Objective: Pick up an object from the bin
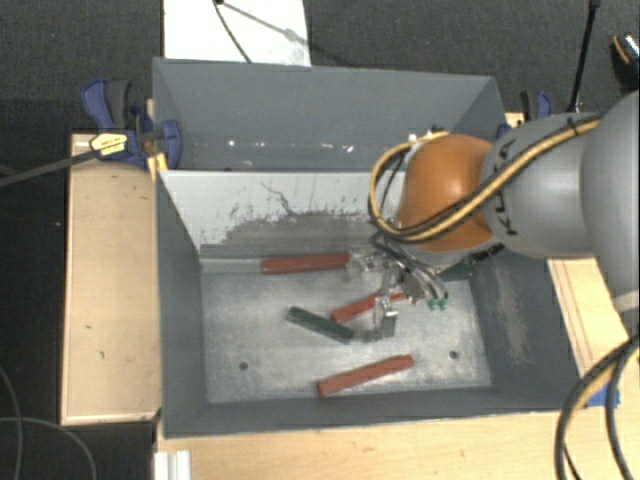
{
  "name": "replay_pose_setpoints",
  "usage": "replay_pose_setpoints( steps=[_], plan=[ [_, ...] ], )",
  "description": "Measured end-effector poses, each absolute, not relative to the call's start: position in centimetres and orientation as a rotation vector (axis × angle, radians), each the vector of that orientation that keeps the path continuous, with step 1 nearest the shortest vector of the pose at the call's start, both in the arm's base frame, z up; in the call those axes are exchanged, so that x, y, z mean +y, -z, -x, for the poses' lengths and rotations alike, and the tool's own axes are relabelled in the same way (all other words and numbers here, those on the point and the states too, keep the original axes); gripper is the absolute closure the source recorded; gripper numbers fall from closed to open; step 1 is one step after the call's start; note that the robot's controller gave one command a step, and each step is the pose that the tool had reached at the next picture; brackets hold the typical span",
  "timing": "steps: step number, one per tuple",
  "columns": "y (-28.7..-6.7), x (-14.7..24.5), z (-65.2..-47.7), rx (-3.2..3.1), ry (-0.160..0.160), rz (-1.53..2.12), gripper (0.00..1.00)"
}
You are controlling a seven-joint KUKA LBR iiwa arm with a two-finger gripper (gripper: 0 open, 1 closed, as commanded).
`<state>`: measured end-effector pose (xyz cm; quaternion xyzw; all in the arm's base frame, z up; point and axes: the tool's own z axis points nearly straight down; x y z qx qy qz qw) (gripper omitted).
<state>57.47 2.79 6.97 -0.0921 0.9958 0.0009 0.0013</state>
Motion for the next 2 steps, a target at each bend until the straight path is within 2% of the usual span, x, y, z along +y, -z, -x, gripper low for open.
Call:
replay_pose_setpoints(
  steps=[1, 2],
  plan=[
    [-7.02, 2.84, -57.54, 3.125, -0.003, 0.283, 0.0],
    [-7.06, 2.84, -57.56, 3.125, -0.003, 0.28, 1.0]
  ],
)
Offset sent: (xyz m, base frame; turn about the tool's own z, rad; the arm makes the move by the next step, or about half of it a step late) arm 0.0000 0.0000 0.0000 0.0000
